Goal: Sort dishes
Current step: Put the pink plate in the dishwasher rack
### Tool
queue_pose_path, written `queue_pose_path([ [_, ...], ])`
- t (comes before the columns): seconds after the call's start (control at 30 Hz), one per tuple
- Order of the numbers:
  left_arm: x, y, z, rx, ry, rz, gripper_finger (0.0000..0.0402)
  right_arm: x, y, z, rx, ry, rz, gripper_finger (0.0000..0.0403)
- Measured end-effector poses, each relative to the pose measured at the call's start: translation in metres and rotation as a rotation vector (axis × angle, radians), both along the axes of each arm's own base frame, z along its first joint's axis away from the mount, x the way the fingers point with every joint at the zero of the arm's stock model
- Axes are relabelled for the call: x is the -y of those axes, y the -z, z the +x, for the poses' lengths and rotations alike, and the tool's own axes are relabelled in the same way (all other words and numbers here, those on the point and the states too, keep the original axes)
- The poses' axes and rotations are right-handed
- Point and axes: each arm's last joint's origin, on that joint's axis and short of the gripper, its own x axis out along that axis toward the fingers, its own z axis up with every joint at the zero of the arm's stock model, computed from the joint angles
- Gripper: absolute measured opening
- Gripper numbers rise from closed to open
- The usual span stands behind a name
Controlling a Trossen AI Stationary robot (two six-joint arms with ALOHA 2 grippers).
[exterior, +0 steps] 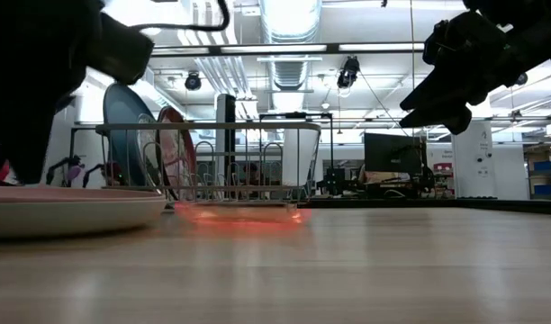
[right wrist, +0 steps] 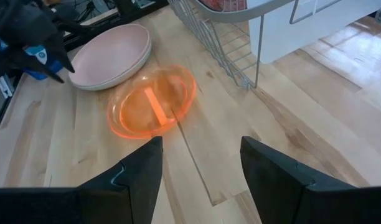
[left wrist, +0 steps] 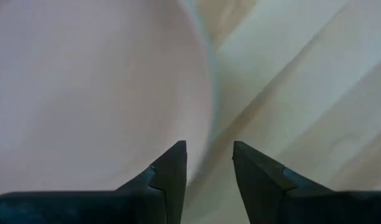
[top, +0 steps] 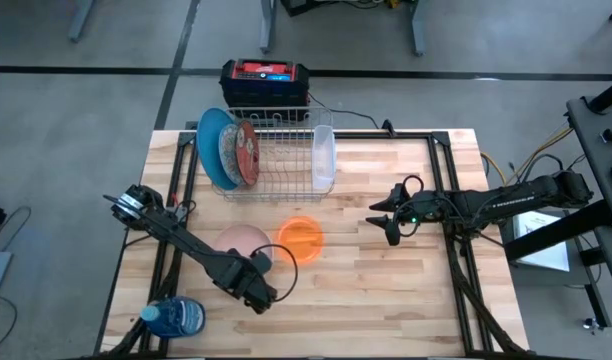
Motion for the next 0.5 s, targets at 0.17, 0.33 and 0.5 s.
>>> queue_pose_path([
  [0.17,-0.003,0.009,-0.006,-0.048,-0.025,-0.005,0.0117,0.000,0.000,0.000,0.000,0.000,0.000,0.0207],
  [0.33,-0.005,0.015,-0.010,-0.066,-0.023,-0.004,0.0116,0.000,0.000,0.000,0.001,0.001,0.003,0.0206],
  [0.5,-0.005,0.017,-0.010,-0.065,-0.017,-0.007,0.0116,0.000,0.000,0.000,0.002,0.004,0.007,0.0205],
])
